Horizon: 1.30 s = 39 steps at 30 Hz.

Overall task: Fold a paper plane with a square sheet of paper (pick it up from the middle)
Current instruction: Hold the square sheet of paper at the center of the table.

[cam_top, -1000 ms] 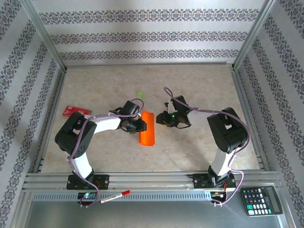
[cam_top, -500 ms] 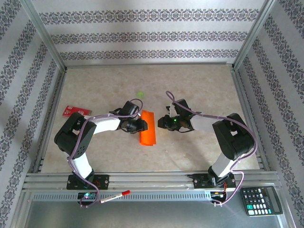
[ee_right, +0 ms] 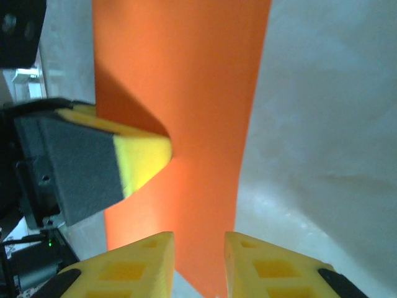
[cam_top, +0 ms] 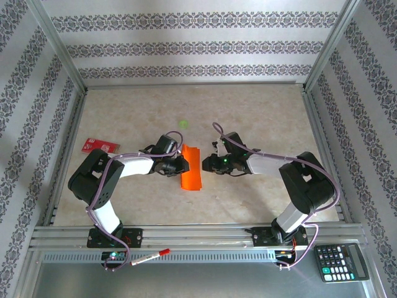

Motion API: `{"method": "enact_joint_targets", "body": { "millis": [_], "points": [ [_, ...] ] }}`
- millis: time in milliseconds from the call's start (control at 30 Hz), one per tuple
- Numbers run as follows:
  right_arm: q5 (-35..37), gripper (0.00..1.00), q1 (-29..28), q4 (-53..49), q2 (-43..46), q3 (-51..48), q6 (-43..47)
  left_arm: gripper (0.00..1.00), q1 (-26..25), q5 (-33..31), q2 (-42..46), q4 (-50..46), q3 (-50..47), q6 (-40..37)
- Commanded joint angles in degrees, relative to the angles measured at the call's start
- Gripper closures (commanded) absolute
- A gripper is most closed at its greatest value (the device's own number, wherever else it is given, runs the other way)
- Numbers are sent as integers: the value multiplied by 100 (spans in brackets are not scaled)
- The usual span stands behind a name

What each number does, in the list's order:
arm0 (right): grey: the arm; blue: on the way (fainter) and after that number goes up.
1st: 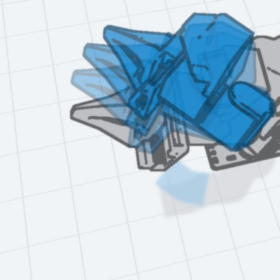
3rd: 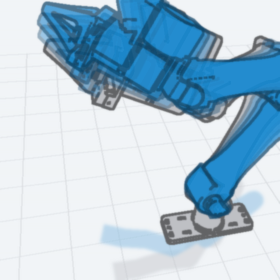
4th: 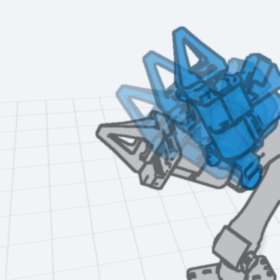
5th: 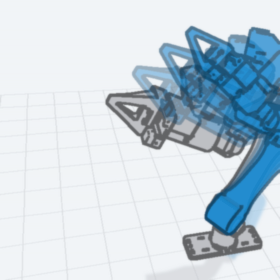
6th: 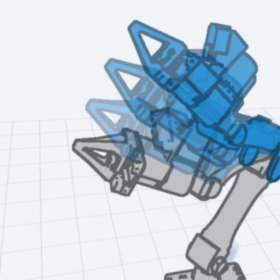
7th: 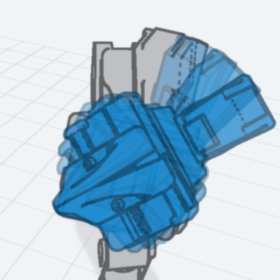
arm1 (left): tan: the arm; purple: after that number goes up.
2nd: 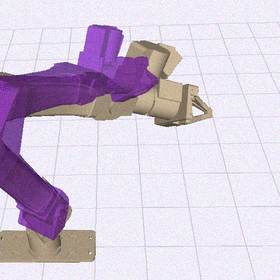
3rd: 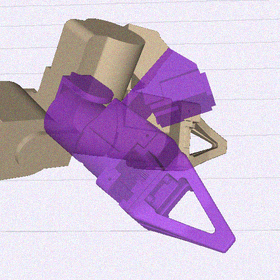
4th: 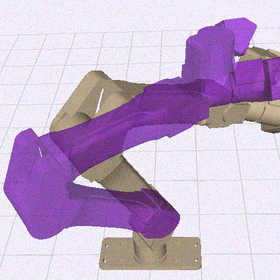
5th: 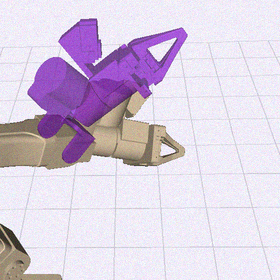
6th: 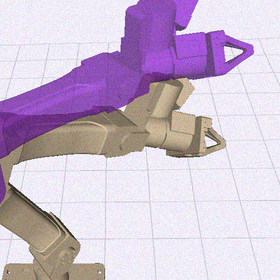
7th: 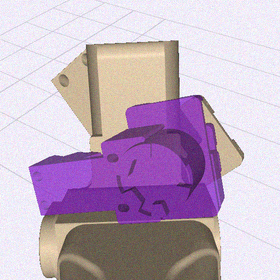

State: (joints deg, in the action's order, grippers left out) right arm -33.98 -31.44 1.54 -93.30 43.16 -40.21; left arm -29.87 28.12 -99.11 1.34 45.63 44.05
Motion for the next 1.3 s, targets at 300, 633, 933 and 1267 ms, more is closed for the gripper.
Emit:
{"method": "enact_joint_targets", "body": {
  "millis": [300, 633, 933, 1267],
  "points": [
    [371, 78, -727, 233, -130, -153, -751, 83, -133, 465, -129, 346, -168, 40],
    [518, 85, -992, 518, -426, -418, -1115, 78, -133, 404, -92, 463, -180, 190],
    [743, 88, -1136, 717, -395, -685, -1360, 55, -141, -304, 288, -228, -86, -54],
    [801, 89, -1189, 826, -453, -721, -1430, 49, -201, -757, 494, -1217, 274, -484]
  ]
}}
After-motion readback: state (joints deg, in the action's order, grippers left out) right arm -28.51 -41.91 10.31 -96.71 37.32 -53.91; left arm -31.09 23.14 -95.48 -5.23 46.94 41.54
